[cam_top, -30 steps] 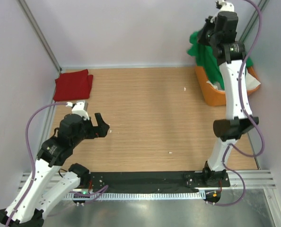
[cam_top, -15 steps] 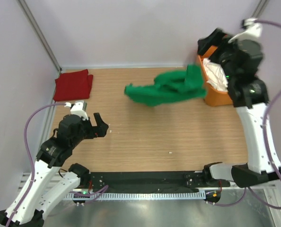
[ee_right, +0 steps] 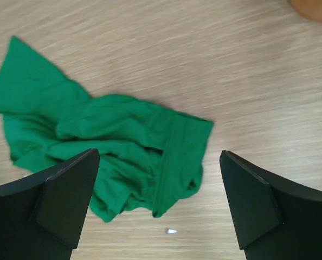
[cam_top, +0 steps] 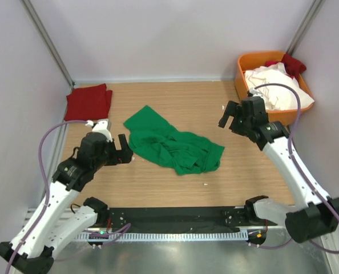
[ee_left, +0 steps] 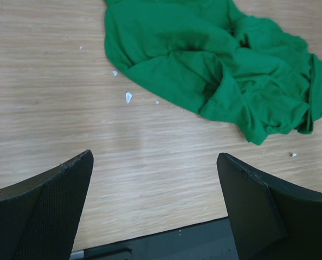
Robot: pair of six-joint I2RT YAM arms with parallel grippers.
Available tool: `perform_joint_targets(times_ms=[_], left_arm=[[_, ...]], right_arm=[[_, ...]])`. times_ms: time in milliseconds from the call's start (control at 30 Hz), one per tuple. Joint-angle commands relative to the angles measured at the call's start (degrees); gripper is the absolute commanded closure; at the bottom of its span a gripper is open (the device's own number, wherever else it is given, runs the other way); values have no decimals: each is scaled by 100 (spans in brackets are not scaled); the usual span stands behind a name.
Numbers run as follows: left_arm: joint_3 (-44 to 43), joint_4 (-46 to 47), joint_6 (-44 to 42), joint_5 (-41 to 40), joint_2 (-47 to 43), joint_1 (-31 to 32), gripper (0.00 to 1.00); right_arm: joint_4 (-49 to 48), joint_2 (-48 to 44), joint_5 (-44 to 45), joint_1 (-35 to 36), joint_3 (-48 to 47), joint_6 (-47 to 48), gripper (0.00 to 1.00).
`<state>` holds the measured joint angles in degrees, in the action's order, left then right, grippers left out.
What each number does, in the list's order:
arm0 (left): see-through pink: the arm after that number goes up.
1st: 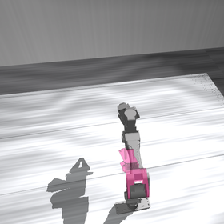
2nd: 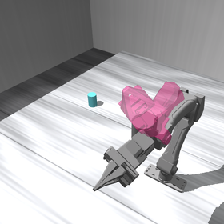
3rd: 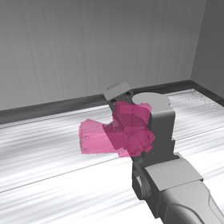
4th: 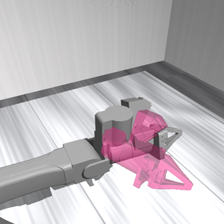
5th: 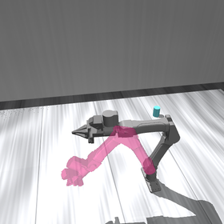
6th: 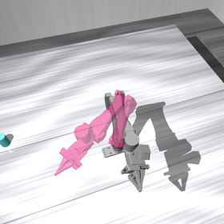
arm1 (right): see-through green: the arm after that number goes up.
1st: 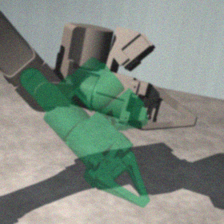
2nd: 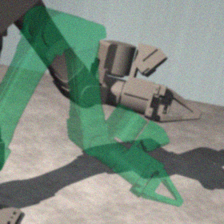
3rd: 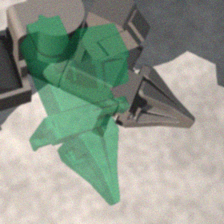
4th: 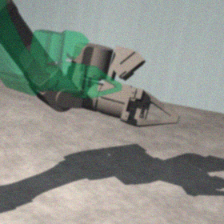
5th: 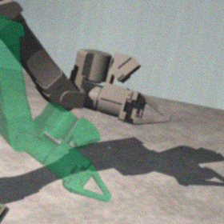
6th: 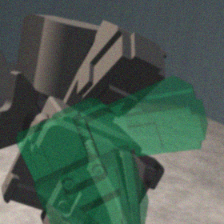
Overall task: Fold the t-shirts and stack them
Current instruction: Move the tshirt to the center of the board, then flatten the tshirt out
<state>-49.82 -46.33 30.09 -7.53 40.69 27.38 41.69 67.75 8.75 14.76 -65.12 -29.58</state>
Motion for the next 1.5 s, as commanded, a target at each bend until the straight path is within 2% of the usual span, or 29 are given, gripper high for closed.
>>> perform_joint_targets(times_ms=[0,133,167,233,267,300,400,433,500,533,667,933,1167,1467], left_arm=[[-247,-201,112,-152,456,40,6],[-317,-237,77,-257,896,49,10],[-344,-263,50,-388,880,49,10],[-335,-280,50,-433,793,40,11],[-309,-263,41,-451,722,40,12],[-300,-228,50,-451,669,40,14],[-256,-193,67,-539,397,40,17],[-247,-201,76,-591,344,40,17],[-230,-193,94,-671,212,31,18],[-230,-201,94,-688,194,40,17],[-247,-228,112,-750,62,31,18],[-212,-184,94,-715,-219,31,17],[-212,-149,50,-592,-228,31,17],[-212,-131,41,-565,-245,31,17]], right_arm=[[-302,-437,-251,307,552,-363,0],[-934,-719,-506,1219,1273,-881,6],[-1100,-658,-402,1744,1465,-1074,10],[-1312,-465,-366,2326,1476,-1111,16],[-1330,-325,9,3017,1354,-1137,19],[-1287,103,204,3311,1231,-1146,24],[-946,913,1019,4303,476,-1067,27],[-891,1490,1136,4455,265,-971,29],[-629,2029,1469,4762,-420,-918,30],[-540,2606,1541,4816,-666,-865,29],[-74,3856,1823,5010,-2064,-611,28],[805,5213,2358,5054,-3506,-645,30],[928,5644,2420,5054,-3674,-698,39],[885,5847,2403,5063,-3543,-733,62]])
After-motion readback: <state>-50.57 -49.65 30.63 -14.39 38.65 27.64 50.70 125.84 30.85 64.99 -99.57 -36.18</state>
